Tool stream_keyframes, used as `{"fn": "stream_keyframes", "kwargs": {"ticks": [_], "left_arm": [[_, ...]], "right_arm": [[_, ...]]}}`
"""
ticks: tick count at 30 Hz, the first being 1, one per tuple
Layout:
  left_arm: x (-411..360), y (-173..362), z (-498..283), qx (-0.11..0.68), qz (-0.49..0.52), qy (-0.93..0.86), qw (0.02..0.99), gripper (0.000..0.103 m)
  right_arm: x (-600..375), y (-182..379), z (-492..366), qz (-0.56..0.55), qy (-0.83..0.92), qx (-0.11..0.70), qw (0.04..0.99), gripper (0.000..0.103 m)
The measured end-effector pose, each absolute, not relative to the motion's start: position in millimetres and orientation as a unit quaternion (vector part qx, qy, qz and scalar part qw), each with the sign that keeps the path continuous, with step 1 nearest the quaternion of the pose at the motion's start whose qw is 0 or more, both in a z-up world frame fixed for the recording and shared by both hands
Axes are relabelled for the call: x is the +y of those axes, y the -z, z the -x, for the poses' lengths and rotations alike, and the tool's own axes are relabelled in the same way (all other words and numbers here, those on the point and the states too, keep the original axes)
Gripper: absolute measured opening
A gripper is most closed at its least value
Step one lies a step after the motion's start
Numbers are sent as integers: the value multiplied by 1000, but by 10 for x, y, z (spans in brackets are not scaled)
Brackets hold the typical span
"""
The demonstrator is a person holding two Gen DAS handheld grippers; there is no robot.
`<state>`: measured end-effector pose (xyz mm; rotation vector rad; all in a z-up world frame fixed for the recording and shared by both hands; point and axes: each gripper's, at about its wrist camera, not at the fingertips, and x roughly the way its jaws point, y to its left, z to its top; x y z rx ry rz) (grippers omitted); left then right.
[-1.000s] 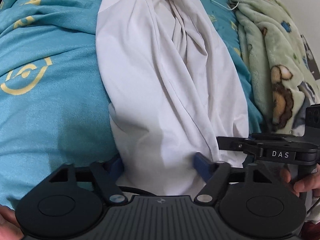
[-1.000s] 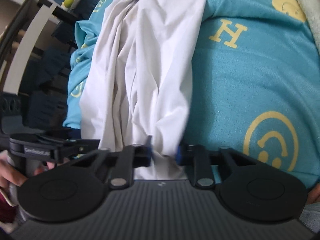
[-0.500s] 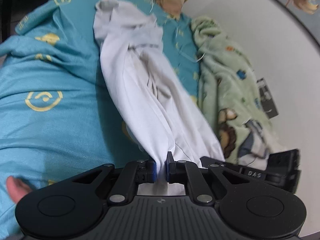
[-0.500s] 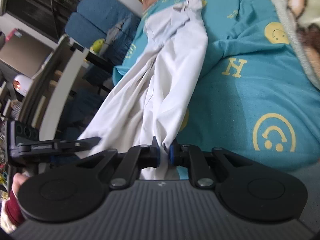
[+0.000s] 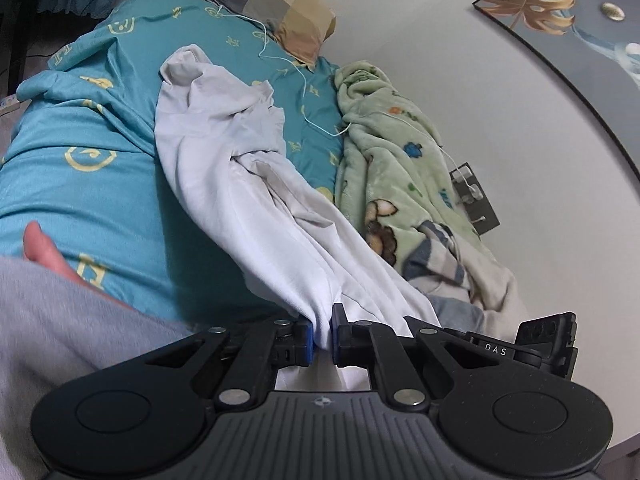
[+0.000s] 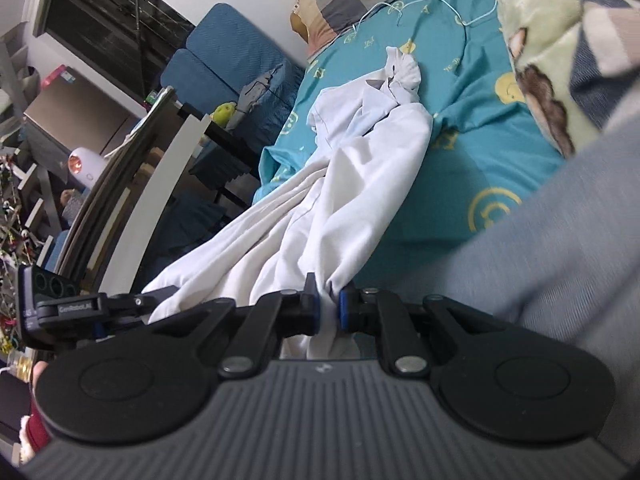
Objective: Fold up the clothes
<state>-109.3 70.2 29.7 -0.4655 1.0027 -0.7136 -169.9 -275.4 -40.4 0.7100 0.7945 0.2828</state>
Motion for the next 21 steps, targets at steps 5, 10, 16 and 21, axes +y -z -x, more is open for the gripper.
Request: {"fn": "stream_keyframes", "kwargs": {"ticks": [5, 10, 16, 21], "left_arm": [[696, -409, 855, 445, 228, 329, 801, 9], [501, -553, 203, 424, 208, 311, 825, 9], [181, -420, -793, 410, 183, 278, 849, 10], [-29, 1, -1624, 411, 161, 251, 861, 10]], "right_arm": [[-2822, 322, 1487, -350, -137, 371, 849, 13], [-2932, 154, 868, -333, -112, 356, 866, 13], [-3104, 244, -165, -336, -90, 357, 867, 13], [-3251, 587, -997, -333, -78, 372, 863, 13]]}}
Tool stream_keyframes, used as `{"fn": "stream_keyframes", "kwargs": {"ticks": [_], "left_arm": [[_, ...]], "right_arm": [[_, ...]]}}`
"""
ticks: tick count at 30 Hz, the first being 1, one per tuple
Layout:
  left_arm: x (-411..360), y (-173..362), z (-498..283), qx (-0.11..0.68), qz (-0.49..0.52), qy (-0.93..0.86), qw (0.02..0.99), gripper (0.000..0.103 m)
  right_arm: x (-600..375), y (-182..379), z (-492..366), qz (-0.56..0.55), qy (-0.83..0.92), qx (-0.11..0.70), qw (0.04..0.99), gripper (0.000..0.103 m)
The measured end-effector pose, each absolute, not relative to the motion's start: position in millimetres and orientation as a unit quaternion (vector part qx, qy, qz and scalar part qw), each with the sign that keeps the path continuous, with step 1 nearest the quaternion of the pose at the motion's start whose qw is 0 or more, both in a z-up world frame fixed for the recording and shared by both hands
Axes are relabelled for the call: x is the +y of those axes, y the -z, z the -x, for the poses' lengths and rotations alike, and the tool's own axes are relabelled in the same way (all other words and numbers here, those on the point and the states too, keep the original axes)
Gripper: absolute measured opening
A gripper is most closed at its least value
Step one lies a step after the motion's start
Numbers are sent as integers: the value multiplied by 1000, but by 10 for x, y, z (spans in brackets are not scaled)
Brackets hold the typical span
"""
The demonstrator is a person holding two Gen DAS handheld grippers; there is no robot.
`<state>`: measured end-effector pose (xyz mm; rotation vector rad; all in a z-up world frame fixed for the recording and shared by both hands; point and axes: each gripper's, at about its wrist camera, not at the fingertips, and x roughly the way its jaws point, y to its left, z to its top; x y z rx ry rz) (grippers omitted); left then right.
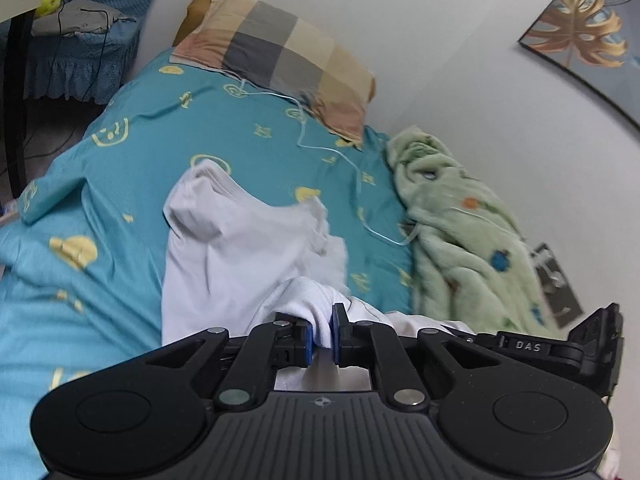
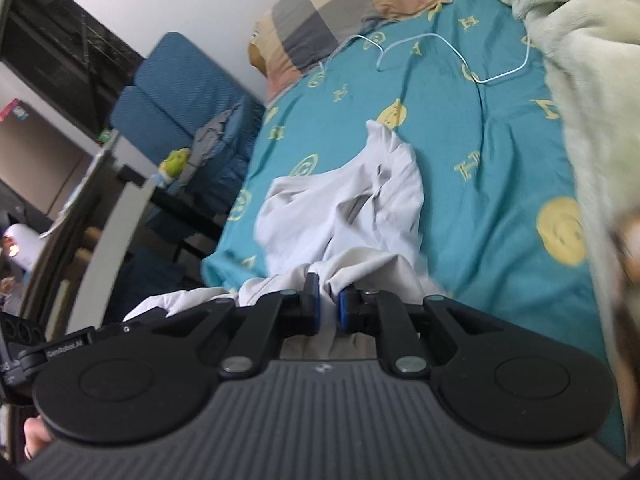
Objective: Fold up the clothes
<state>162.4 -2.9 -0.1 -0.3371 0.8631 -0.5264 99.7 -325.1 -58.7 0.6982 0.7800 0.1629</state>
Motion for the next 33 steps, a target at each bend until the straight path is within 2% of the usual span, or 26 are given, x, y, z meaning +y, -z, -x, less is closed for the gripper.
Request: {"fn": "stream_keyframes", "kwargs": {"ticks": [6, 11, 14, 16, 17, 18, 19, 20, 21, 22, 27, 33], "left_arm": [[-147, 744, -2419, 442, 147, 221, 857, 10], [-244, 1173, -2714, 473, 127, 203, 848, 13], [-254, 1192, -2732, 476, 128, 198, 848, 23], [-247, 1129, -2667, 480, 131, 195, 845, 41], [-232, 1066, -2589, 475, 136, 196, 847, 54], [-216, 999, -2505, 470, 141, 196, 849, 67], [-195, 931, -2412, 464, 145, 195, 852, 73], [-165, 853, -2287, 459, 150, 196, 853, 82], [-133, 772, -2158, 454, 155, 198, 855, 83], [-98, 714, -2033, 453, 163, 199, 854, 83], [124, 604, -1429, 462, 245, 191, 831, 97], [281, 990, -993, 517, 376, 185, 746, 99]], "right_arm": [[-3252, 1158, -1777, -293, -62, 403, 864, 13], [-3141, 1448, -2084, -247, -54, 421, 871, 13], [-3171, 1468, -2071, -258, -55, 418, 869, 14], [-3193, 1426, -2042, -272, -53, 417, 866, 16], [-3201, 1380, -1986, -281, -55, 410, 866, 20], [-3209, 1333, -1929, -290, -58, 403, 866, 29], [-3217, 1286, -1872, -300, -61, 396, 866, 38], [-3222, 1227, -1779, -305, -60, 387, 868, 60], [-3222, 1163, -1675, -310, -58, 375, 872, 74], [-3227, 1108, -1554, -314, -54, 364, 875, 79], [-3280, 950, -1031, -359, -44, 369, 856, 80], [-3312, 1196, -549, -457, -28, 421, 783, 80]]}}
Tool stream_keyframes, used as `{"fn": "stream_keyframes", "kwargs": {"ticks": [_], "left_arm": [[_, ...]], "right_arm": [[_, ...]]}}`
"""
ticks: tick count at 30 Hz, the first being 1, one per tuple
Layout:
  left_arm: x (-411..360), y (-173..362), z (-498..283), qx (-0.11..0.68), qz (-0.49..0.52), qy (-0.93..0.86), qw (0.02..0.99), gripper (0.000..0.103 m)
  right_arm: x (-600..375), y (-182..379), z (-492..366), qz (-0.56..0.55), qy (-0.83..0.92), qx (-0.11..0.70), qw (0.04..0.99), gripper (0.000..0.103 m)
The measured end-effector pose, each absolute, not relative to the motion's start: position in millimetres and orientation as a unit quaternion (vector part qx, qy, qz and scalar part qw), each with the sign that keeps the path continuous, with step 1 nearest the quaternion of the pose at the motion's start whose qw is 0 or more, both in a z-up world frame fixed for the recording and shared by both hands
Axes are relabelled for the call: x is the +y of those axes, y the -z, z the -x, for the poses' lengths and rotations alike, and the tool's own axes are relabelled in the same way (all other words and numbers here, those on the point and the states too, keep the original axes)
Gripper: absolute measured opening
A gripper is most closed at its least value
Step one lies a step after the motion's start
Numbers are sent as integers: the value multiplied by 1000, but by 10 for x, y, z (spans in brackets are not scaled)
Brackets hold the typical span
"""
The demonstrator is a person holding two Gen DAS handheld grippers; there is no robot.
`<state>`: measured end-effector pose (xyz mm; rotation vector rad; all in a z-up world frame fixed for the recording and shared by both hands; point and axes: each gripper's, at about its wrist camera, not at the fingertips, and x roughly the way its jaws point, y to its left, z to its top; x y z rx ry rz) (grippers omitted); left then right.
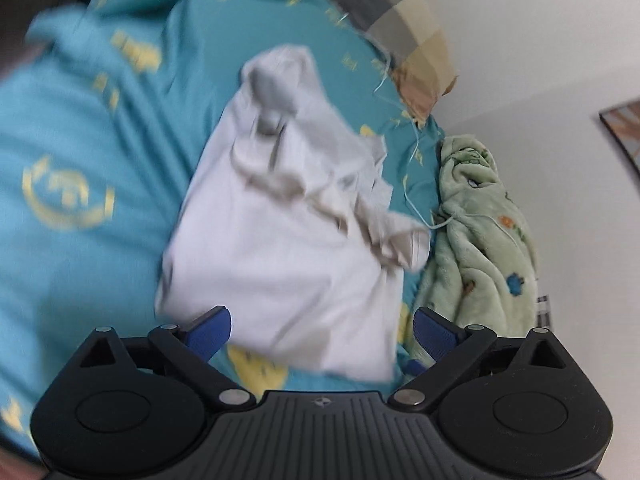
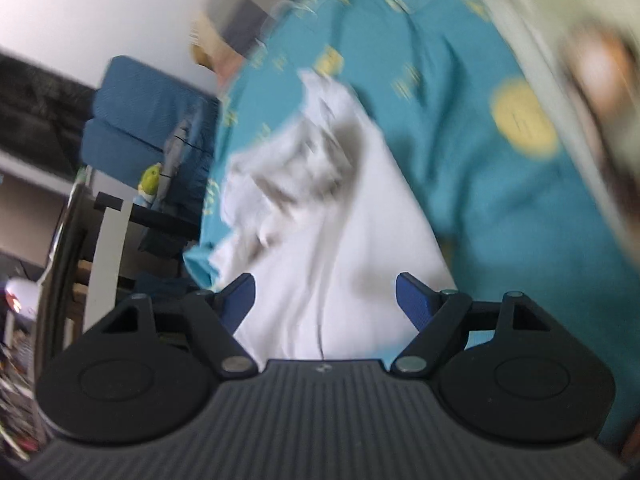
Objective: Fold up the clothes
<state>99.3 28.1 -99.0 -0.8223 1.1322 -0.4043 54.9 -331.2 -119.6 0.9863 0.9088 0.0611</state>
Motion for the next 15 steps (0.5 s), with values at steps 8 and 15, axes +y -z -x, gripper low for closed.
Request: {"fn": "stream_keyframes", "kwargs": {"ticks": [8, 15], "left_arm": [[356, 1644, -993, 550, 485, 134, 667, 96], [456, 1809, -1128, 506, 515, 101, 684, 54]], "right_arm": [[-3249, 1866, -395, -586, 9, 464, 665, 80], [-3137, 1951, -558, -585, 25, 419, 694, 43]]}}
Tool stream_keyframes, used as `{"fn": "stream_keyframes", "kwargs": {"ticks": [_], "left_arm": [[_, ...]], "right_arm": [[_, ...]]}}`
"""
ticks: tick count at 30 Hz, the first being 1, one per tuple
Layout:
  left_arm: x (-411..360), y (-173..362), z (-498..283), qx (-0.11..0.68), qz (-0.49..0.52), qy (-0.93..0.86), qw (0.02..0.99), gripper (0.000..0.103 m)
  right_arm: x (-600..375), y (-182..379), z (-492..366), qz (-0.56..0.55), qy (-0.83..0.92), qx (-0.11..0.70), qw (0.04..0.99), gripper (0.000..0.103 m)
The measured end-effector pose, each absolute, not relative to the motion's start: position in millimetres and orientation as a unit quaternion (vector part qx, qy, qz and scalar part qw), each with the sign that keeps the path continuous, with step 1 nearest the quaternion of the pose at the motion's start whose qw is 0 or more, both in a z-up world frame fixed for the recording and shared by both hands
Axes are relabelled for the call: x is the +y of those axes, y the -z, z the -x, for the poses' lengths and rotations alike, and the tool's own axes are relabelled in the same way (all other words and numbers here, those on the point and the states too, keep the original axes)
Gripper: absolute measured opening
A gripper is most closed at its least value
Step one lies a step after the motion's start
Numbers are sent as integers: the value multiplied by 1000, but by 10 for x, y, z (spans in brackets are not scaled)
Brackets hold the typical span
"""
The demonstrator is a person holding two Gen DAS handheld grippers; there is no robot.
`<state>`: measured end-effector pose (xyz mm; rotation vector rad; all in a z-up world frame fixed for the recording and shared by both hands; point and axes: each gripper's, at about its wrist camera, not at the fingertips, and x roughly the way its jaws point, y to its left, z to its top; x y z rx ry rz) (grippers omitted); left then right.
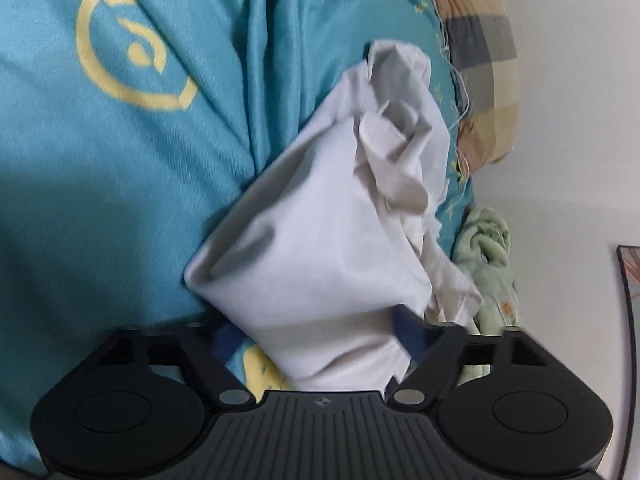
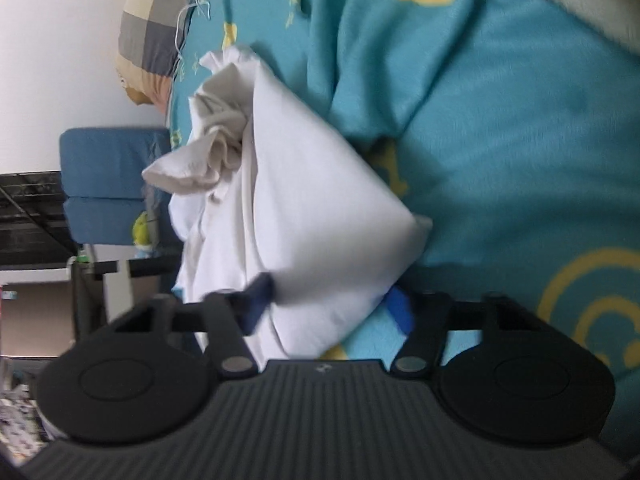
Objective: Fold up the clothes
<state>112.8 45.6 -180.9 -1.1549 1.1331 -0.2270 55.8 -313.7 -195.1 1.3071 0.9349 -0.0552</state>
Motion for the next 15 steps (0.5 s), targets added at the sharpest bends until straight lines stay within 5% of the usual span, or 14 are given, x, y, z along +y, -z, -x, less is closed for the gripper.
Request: {"fn": "stream_keyframes", "kwargs": {"ticks": [3, 5, 15], "left_arm": [[499, 1800, -1089, 498, 523, 95, 685, 22], [520, 1717, -1049, 485, 523, 101, 694, 14], [560, 983, -732, 414, 504, 152, 743, 7]], "right_arm": [[-3145, 1911, -599, -572, 28, 414, 708, 26], [-3142, 1834, -606, -561, 23, 408, 720, 24], [-3223, 1229, -430, -546, -2, 353, 760, 17]]}}
